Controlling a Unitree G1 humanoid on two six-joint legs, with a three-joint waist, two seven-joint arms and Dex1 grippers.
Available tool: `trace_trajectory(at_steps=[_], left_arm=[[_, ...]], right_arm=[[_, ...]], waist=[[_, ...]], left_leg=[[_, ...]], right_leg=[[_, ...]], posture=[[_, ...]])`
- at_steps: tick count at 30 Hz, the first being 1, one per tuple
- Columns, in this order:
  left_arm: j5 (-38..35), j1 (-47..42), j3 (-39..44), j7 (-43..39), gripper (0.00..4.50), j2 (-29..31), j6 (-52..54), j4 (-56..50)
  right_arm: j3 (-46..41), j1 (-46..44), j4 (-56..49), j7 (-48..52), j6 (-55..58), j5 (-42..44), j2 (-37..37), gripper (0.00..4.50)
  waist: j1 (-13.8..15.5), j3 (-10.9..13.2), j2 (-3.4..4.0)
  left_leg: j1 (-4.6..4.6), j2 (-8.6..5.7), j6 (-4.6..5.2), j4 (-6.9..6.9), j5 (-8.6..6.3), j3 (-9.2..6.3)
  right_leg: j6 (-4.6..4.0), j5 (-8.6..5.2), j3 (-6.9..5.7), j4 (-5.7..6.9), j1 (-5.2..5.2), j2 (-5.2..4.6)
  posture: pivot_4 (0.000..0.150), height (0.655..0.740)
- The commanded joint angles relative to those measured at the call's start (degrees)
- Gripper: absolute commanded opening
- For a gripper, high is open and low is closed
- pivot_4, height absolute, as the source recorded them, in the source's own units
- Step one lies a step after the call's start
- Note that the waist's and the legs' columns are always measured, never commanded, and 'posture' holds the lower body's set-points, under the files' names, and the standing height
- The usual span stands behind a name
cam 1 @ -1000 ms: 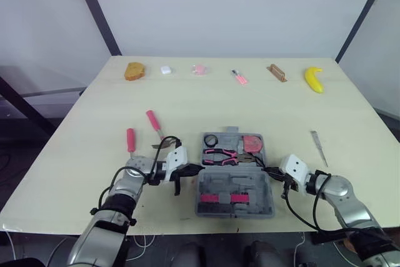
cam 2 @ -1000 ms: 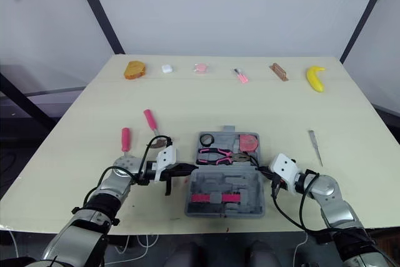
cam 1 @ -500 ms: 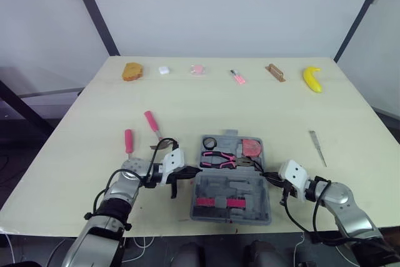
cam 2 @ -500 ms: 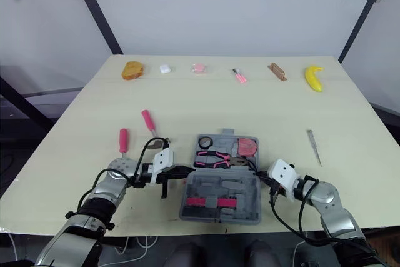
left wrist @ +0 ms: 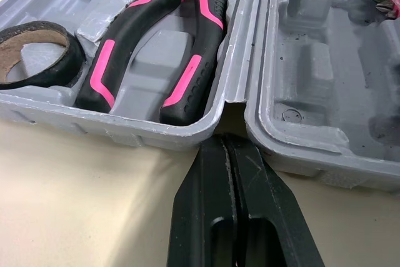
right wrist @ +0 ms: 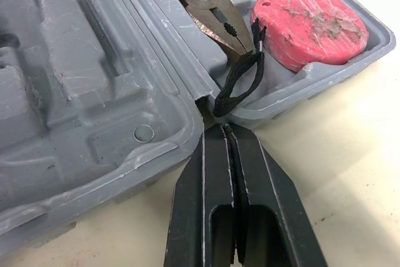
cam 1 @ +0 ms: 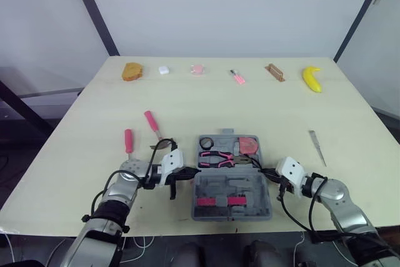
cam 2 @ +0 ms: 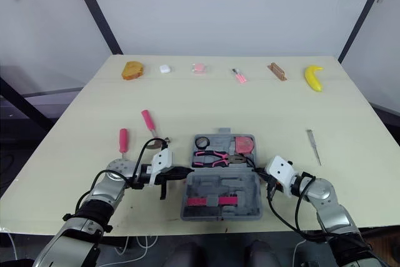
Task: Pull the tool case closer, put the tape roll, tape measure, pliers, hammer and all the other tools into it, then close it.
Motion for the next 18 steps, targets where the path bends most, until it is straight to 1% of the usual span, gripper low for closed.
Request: trace_trajectory(at_steps=[1,18], left_arm=[[0.19,-0.57,-0.97,0.3,0.0,-0.92,-0.25,-0.24],[0.66,-1.65,-1.17,0.7,0.0,-1.31,-1.0,1.78]], right_arm=[[1.22,-1.31,-1.33,0.27,-2.03,0.64,1.19,0.02],[0.89,-2.94,1.22,-0.63,-4.87,0.59,1.89,0.02]], waist=[[0.03,0.0,0.0],[0.14,0.0,0.0]], left_leg=[[0.0,0.0,0.0,0.0,0.0,0.0],[0.0,0.0,0.0,0.0,0.0,0.01]], right_leg=[[0.0,0.0,0.0,0.0,0.0,0.0],[0.0,0.0,0.0,0.01,0.0,0.0]], posture=[[0.15,0.74],[0.15,0.74]])
